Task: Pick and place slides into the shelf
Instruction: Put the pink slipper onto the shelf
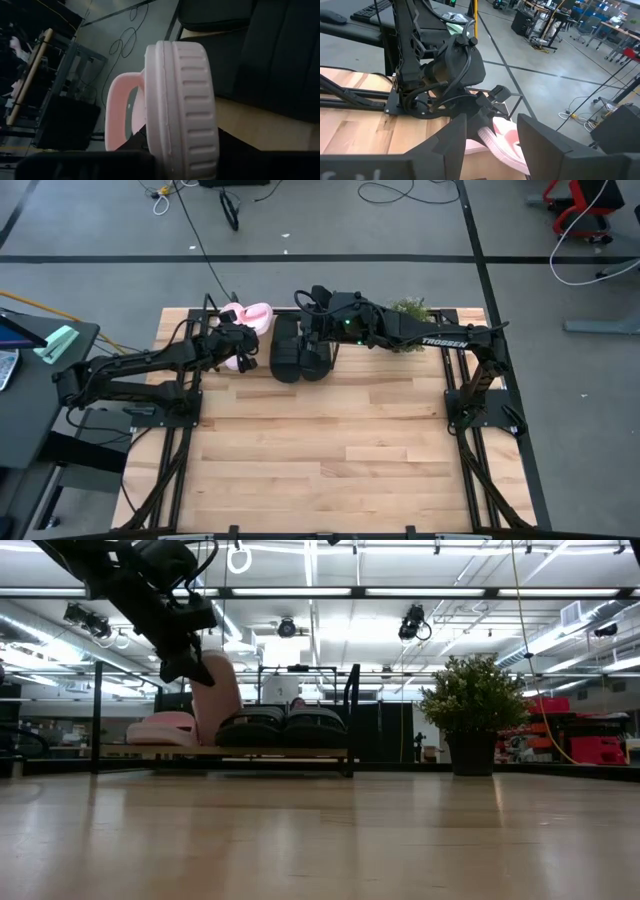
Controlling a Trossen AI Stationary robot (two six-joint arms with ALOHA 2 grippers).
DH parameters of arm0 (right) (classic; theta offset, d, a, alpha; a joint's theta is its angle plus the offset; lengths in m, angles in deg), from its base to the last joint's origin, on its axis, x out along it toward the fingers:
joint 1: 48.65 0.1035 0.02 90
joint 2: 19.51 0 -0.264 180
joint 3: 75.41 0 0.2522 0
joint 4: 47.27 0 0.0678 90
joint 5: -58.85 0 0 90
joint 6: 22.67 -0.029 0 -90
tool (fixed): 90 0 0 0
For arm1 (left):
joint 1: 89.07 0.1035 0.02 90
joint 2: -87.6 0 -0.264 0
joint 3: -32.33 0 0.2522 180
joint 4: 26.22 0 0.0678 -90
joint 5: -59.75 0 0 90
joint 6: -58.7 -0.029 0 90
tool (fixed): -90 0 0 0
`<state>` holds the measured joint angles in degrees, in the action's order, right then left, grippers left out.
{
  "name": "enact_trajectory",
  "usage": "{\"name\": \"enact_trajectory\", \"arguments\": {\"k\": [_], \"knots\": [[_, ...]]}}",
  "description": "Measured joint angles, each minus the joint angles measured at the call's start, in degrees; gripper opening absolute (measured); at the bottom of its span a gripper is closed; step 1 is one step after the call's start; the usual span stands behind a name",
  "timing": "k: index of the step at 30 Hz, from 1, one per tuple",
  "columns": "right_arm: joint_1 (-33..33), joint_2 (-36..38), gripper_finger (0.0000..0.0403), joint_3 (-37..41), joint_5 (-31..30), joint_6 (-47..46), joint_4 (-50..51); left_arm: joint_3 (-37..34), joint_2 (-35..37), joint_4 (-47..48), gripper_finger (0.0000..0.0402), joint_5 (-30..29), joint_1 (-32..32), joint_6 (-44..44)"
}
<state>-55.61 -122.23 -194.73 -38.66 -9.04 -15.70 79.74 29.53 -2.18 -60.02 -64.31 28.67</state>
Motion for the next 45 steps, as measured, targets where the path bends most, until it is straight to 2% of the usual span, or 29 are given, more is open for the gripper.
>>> {"name": "enact_trajectory", "arguments": {"k": [10,19,30,45], "knots": [[0.0,0.0,0.018,0.0,0.0,0.0,0.01,0.02,0.39,0.39,0.0073,0.35,-0.36,1.29],[0.0,0.0,0.018,0.0,0.0,0.0,0.46,0.02,0.81,1.23,0.0073,0.61,-4.93,4.96],[0.0,0.0,0.018,0.0,0.0,0.0,1.4,0.02,0.81,5.59,0.0073,-5.05,-11.6,11.05],[0.48,0.0,0.0165,0.0,0.04,-0.03,2.1,0.11,0.94,7.12,0.0073,-4.87,-8.1,6.46]]}}
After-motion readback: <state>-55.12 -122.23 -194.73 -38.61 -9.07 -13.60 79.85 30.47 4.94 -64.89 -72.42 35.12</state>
